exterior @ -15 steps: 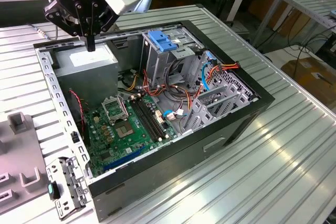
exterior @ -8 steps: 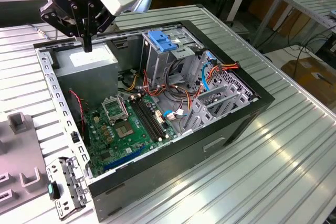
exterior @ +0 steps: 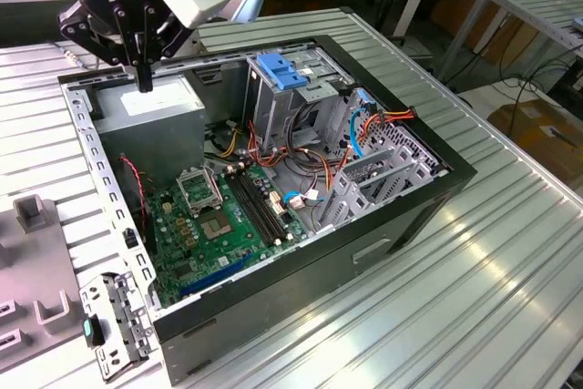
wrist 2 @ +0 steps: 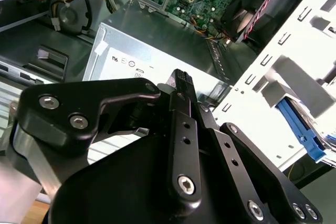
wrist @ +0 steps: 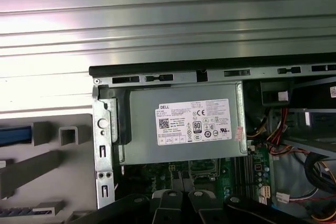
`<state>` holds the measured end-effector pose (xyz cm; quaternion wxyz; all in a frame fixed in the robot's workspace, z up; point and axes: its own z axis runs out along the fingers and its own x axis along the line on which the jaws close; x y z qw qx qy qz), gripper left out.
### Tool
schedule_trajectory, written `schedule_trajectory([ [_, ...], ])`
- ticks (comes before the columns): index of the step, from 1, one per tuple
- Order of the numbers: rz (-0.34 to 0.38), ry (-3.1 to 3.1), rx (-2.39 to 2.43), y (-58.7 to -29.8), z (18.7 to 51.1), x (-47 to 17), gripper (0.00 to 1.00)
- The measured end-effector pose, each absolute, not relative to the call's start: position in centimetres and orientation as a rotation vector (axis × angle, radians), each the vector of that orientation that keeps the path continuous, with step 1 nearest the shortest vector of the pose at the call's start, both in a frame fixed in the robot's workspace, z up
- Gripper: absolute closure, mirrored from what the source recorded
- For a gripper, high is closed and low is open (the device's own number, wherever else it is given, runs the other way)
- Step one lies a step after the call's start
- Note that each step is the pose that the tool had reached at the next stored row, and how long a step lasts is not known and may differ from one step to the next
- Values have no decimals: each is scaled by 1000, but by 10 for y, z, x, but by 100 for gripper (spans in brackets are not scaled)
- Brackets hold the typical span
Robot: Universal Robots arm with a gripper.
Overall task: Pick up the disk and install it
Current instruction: 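Reach for the disk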
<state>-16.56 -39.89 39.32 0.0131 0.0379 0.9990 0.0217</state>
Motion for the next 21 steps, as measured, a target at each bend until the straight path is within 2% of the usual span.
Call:
schedule_trajectory([
  [21,68,3113,118,-399,393,-191,89],
])
